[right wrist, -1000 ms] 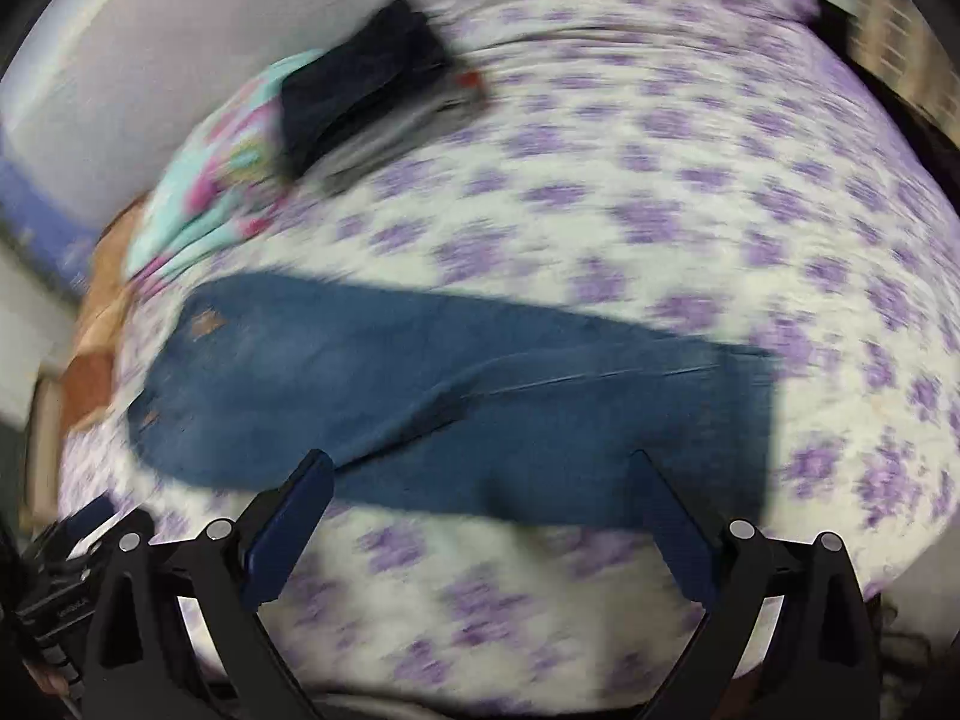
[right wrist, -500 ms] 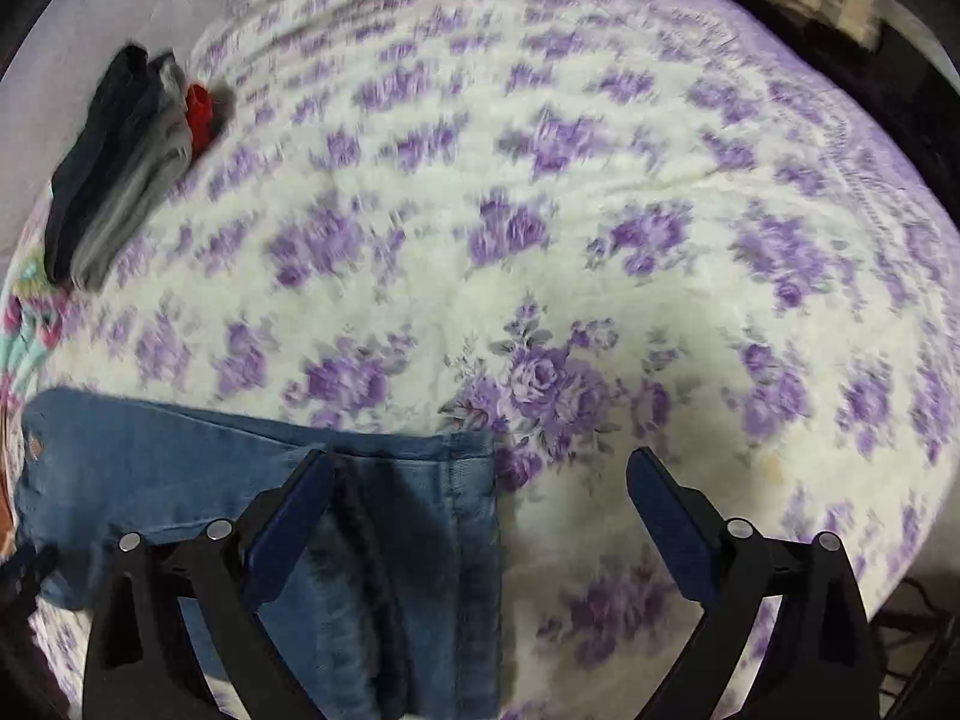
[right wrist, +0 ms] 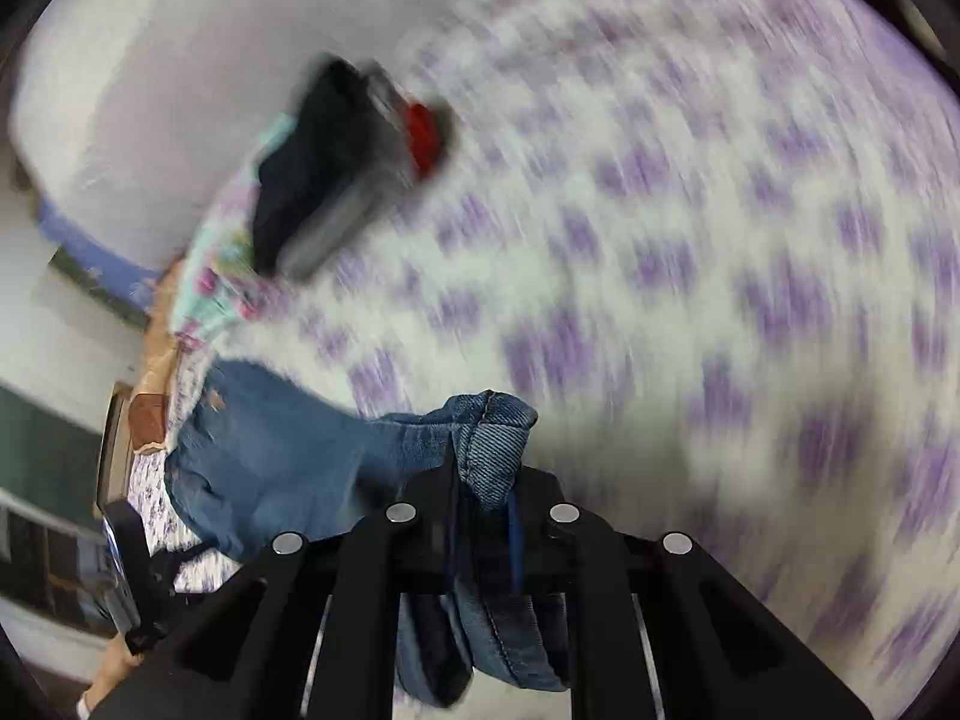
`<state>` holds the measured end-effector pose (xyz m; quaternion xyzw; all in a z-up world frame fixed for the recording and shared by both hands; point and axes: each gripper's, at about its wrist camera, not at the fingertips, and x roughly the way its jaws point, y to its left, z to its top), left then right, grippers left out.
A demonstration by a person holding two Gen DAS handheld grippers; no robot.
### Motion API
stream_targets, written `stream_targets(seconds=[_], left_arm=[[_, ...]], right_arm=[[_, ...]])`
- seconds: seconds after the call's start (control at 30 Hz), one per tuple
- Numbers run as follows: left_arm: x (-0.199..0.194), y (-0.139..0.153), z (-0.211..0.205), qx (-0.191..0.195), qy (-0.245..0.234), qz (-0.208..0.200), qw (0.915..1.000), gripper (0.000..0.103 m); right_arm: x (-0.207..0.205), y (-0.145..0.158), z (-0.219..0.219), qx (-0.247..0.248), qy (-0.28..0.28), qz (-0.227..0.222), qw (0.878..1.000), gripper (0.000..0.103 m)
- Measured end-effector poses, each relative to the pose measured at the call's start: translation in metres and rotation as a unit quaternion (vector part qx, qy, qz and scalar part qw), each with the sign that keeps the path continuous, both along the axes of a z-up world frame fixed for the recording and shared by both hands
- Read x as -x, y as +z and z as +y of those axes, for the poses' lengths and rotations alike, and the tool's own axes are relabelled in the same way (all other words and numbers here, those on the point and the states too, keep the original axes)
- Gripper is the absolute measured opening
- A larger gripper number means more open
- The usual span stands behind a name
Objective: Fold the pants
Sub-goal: 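Grasp the jeans leg hem with the right tool and lift it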
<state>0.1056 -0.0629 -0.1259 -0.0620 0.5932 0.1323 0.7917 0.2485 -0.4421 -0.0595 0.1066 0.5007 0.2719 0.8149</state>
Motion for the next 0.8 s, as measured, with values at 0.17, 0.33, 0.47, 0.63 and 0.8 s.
stream_targets(seconds=[0.17,0.33,0.47,0.63,0.8], left_arm=[[0.014,0.021,0.009,-0.021,0.071,-0.014,0.9972,0.098],[0.039,0.032,0.020,-0.043,0.116,-0.008,0.9923,0.098],[0.055,0.027,0.039,-0.040,0.152,0.010,0.9875,0.098],[0.069,0.023,0.068,-0.025,0.201,0.011,0.9791,0.098],[0.060,0.018,0.079,-0.011,0.207,0.011,0.9782,0.098]], right_arm=[[-0.071,0.070,0.020,-0.017,0.039,-0.118,0.992,0.012],[-0.175,0.019,0.042,0.070,0.001,-0.080,0.994,0.022],[-0.212,-0.076,0.039,0.259,-0.092,0.003,0.962,0.055],[-0.143,-0.066,0.010,0.158,-0.082,0.014,0.984,0.081],[-0.055,-0.067,0.009,0.086,0.011,0.064,0.994,0.082]])
